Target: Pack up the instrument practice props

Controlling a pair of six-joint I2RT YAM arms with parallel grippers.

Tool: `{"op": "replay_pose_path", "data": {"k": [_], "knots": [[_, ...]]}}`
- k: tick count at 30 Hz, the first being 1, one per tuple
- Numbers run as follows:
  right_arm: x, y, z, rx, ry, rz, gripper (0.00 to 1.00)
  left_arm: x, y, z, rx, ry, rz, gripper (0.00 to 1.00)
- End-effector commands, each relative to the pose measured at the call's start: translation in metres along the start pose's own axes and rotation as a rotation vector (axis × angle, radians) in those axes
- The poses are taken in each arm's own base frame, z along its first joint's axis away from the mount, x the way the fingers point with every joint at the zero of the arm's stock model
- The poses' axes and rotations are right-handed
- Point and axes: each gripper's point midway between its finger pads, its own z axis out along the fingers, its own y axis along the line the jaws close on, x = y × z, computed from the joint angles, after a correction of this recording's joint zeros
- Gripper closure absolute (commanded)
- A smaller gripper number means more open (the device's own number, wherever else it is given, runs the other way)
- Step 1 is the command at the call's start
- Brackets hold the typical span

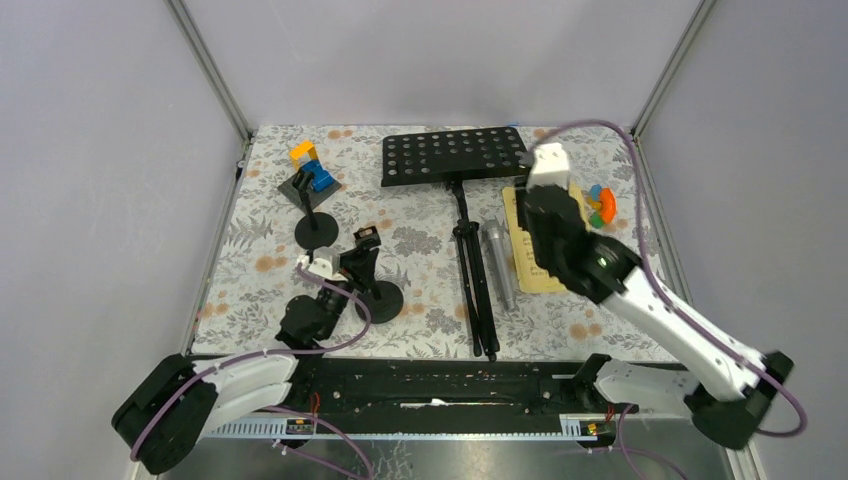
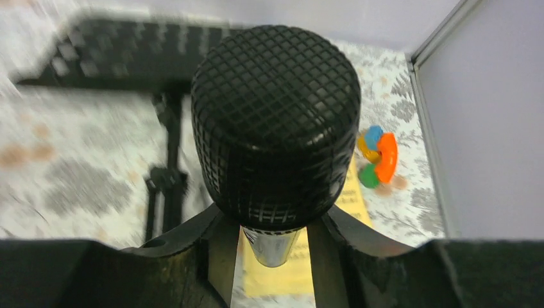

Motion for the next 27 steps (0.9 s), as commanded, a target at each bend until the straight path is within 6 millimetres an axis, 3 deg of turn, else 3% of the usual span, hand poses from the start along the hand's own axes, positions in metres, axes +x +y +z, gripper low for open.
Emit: {"op": "replay_pose_path", "data": {"k": [1,7,11,17,20,23,27], "knots": [[0.069,0.003,0.003,-0.111,0.412,-0.393,1.0,-0.02,-0.003,0.003,-0.013,-0.029,-0.046,1.0],[0.127,0.023,0.019,-0.334,0.726,-0.313,1.0,-0.029,-0.001,-0.002,-0.024,-0.029,-0.047,1.0],[0.156,0.025,0.037,-0.361,0.836,-0.314,0.97,-0.033,-0.001,-0.003,-0.032,-0.035,-0.079,1.0],[0.182,0.029,0.07,-0.359,0.879,-0.201,0.96,-0.037,-0.006,-0.002,-0.012,-0.04,-0.092,1.0],[0.19,0.035,0.076,-0.371,0.889,-0.18,0.93,-0.038,-0.007,-0.001,-0.009,-0.034,-0.086,1.0],[0.203,0.033,0.083,-0.339,0.903,-0.19,0.86,-0.039,-0.006,0.0,-0.013,-0.035,-0.084,1.0],[0.222,0.03,0.09,-0.302,0.909,-0.198,0.85,-0.038,-0.007,0.001,-0.01,-0.032,-0.085,1.0]]}}
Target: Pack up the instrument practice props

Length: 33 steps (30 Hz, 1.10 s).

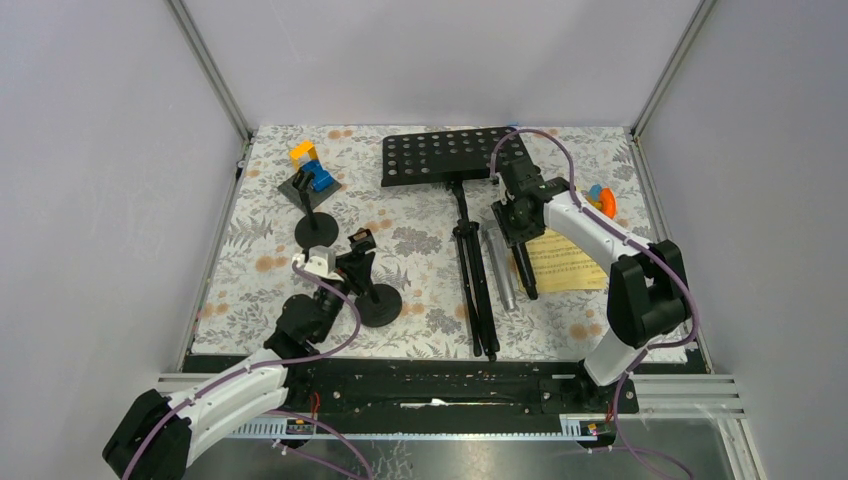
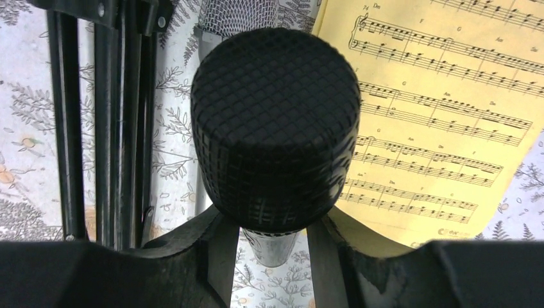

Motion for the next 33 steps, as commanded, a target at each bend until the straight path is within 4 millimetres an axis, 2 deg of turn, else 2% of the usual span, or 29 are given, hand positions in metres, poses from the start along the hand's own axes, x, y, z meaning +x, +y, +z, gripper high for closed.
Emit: {"op": "replay_pose_path", "data": {"k": [1,7,11,17,28,31,33], "knots": [[-0.003,-0.003,0.019,0.026,-0.033,0.019,0.84,-0.044,-0.015,0.011,0.035,-0.123,-0.057,1.0],[-0.012,-0.015,0.038,0.103,-0.112,0.068,0.81,-0.047,-0.015,0.012,0.032,-0.127,-0.06,1.0],[-0.014,-0.013,0.047,0.093,-0.118,0.088,0.67,-0.047,-0.015,0.012,0.029,-0.126,-0.058,1.0],[-0.01,-0.017,0.054,0.12,-0.097,0.111,0.54,-0.045,-0.016,0.012,0.037,-0.116,-0.061,1.0],[-0.007,-0.017,0.052,0.109,-0.085,0.121,0.42,-0.047,-0.026,0.018,0.083,-0.116,-0.065,1.0],[-0.011,-0.019,0.04,0.114,-0.11,0.135,0.42,-0.053,-0.032,0.018,0.112,-0.137,-0.062,1.0],[-0.017,-0.02,0.025,0.111,-0.155,0.15,0.42,-0.059,-0.037,0.021,0.133,-0.149,-0.043,1.0]]}}
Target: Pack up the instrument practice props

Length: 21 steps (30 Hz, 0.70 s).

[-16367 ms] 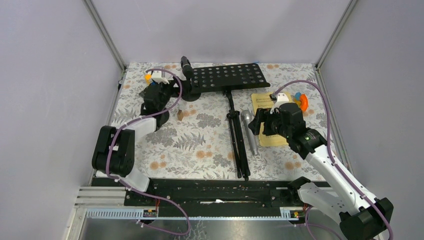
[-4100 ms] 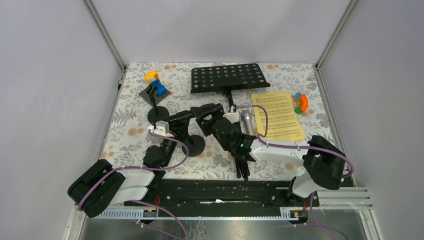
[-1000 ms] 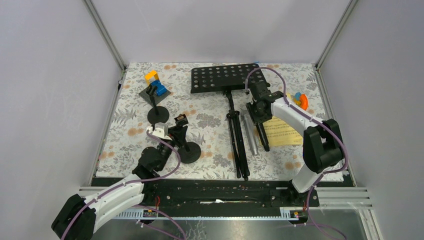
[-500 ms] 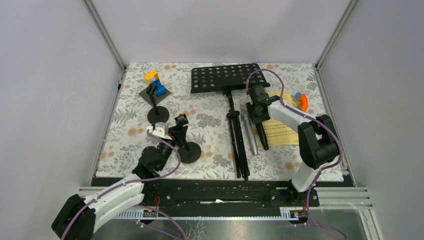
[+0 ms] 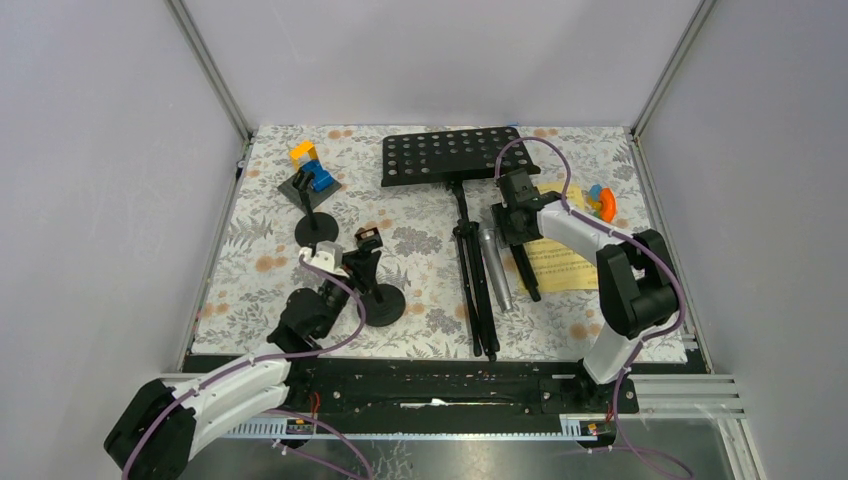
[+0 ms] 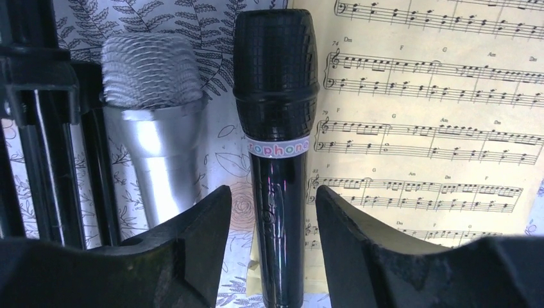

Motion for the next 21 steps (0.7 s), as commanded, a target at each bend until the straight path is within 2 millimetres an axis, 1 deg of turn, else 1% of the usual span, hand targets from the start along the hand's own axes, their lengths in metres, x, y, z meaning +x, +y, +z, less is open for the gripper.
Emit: {"op": "replay_pose_path", "data": {"k": [1,3,6,9,12,15,16,19,20,21], "knots": [[-0.021,-0.008,-0.036,0.0,-0.104,0.058,0.41,-0.065,-0.03,0.014,0.109,-0.187,-0.027,1.0],[-0.029,-0.007,-0.056,-0.024,-0.157,0.085,0.41,-0.071,-0.035,0.021,0.129,-0.198,-0.005,1.0],[-0.038,-0.003,-0.089,-0.088,-0.244,0.123,0.4,-0.077,-0.038,0.032,0.133,-0.224,0.018,1.0],[-0.04,0.002,-0.117,-0.153,-0.319,0.156,0.39,-0.08,-0.043,0.049,0.145,-0.245,0.047,1.0],[-0.036,0.002,-0.141,-0.195,-0.396,0.168,0.36,-0.079,-0.052,0.069,0.178,-0.256,0.07,1.0],[-0.031,0.0,-0.155,-0.207,-0.449,0.166,0.34,-0.079,-0.055,0.089,0.181,-0.279,0.101,1.0],[-0.029,-0.001,-0.159,-0.211,-0.461,0.165,0.34,-0.082,-0.053,0.097,0.173,-0.294,0.114,1.0],[-0.026,-0.002,-0.171,-0.227,-0.504,0.168,0.32,-0.08,-0.044,0.117,0.163,-0.304,0.12,1.0],[-0.026,-0.002,-0.175,-0.234,-0.52,0.168,0.32,-0.079,-0.046,0.121,0.208,-0.311,0.126,1.0],[-0.025,-0.002,-0.177,-0.238,-0.529,0.168,0.31,-0.079,-0.044,0.125,0.228,-0.328,0.127,1.0]]}}
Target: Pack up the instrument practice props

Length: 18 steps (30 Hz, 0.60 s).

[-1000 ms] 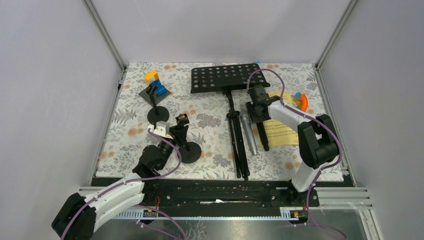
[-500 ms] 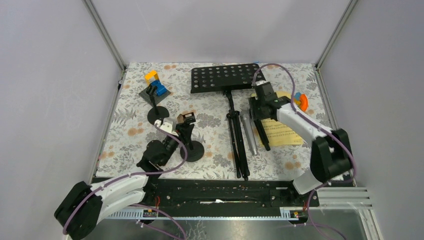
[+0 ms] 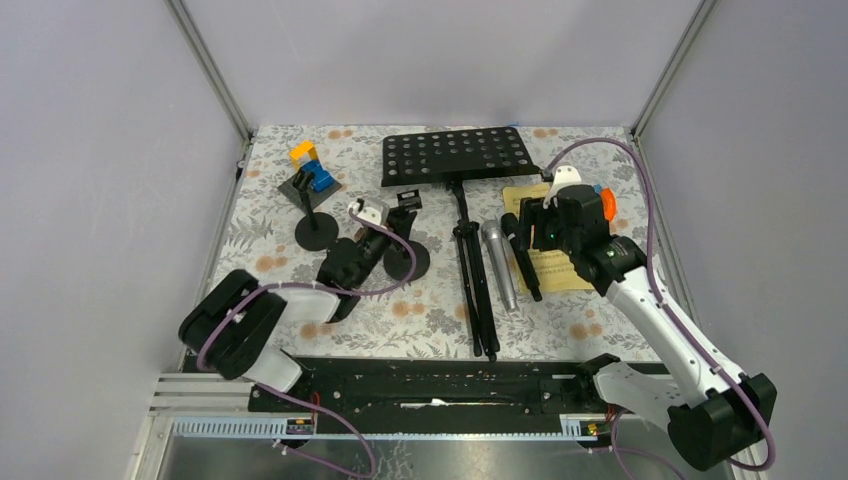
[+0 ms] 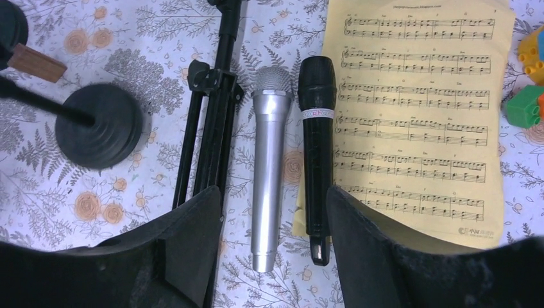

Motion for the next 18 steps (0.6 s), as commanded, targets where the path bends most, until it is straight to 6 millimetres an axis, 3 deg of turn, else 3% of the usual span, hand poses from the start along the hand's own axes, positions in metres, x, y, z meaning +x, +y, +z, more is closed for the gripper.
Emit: {"op": "replay_pose_path", "data": {"k": [1,6,11,14,18], "knots": [[-0.009,0.007,-0.014,-0.049,-0.07,0.016,0.31,-0.081,-0.002,0.026,0.119,-0.332,0.025,1.0],[-0.005,0.013,-0.019,-0.091,-0.095,0.05,0.3,-0.06,0.022,0.051,0.085,-0.297,0.099,1.0],[0.0,0.016,-0.022,-0.117,-0.099,0.058,0.28,-0.054,0.052,0.062,0.006,-0.279,0.139,1.0],[0.001,0.018,-0.025,-0.129,-0.103,0.061,0.27,-0.047,0.063,0.064,-0.013,-0.263,0.137,0.81],[-0.001,0.02,-0.028,-0.139,-0.112,0.068,0.27,-0.037,0.067,0.06,-0.031,-0.24,0.126,0.41]]}}
